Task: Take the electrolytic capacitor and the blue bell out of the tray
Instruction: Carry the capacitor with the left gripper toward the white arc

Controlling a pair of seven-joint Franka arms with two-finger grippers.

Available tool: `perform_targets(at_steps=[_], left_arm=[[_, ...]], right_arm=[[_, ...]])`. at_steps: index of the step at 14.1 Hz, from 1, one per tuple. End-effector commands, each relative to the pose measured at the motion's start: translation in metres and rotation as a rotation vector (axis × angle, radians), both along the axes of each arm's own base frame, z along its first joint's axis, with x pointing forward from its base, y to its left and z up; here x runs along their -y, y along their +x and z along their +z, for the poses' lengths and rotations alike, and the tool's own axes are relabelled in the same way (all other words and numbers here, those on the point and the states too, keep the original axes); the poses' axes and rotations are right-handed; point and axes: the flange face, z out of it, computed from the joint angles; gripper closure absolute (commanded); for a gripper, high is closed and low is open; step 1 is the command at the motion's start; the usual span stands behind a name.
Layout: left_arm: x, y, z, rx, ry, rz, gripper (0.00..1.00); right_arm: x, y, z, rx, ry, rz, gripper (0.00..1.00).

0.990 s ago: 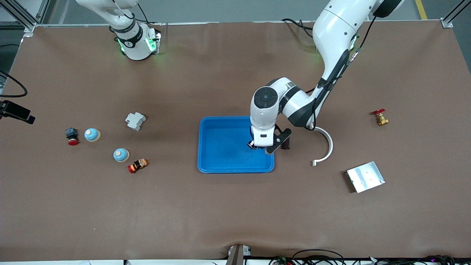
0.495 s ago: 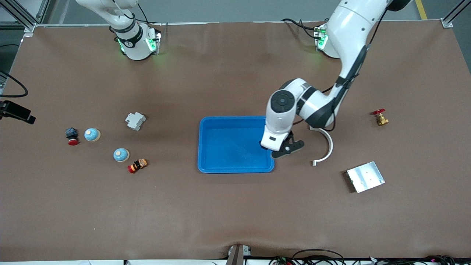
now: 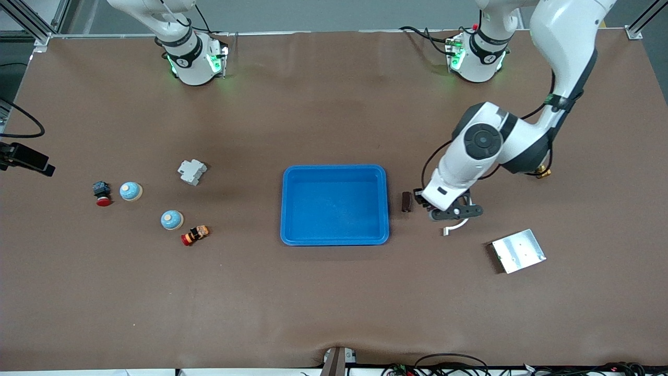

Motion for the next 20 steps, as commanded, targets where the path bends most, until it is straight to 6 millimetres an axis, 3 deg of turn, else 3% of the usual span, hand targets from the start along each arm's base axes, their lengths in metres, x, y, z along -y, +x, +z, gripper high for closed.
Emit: perform_targets(at_steps=[1, 3, 6, 13, 17, 20], left_arm=[[-0.020, -0.025, -0.011, 0.044, 0.042, -0.056, 1.00], [-0.031, -0.037, -0.026, 0.070, 0.045, -0.102, 1.00], [-0.068, -0.050, -0.049, 0.108, 0.069, -0.161, 1.00], [-0.158, -0.051, -0.073, 0.160, 0.055, -0.258, 1.00], [-0.187, -0.054, -0.083, 0.142, 0.077, -0.312, 1.00], [-0.209, -0.056, -0.105, 0.116, 0.069, -0.330, 1.00]], right_arm=[[0.001, -0.007, 0.004, 0.000, 0.007, -0.013, 0.00], [0.002, -0.007, 0.004, 0.003, 0.007, -0.015, 0.00], [0.002, -0.007, 0.005, 0.003, 0.006, -0.015, 0.00], [0.002, -0.007, 0.004, -0.001, 0.007, -0.015, 0.00], [0.001, -0.007, 0.003, 0.000, 0.015, -0.016, 0.00], [0.004, -0.008, 0.003, -0.006, 0.017, -0.021, 0.00]])
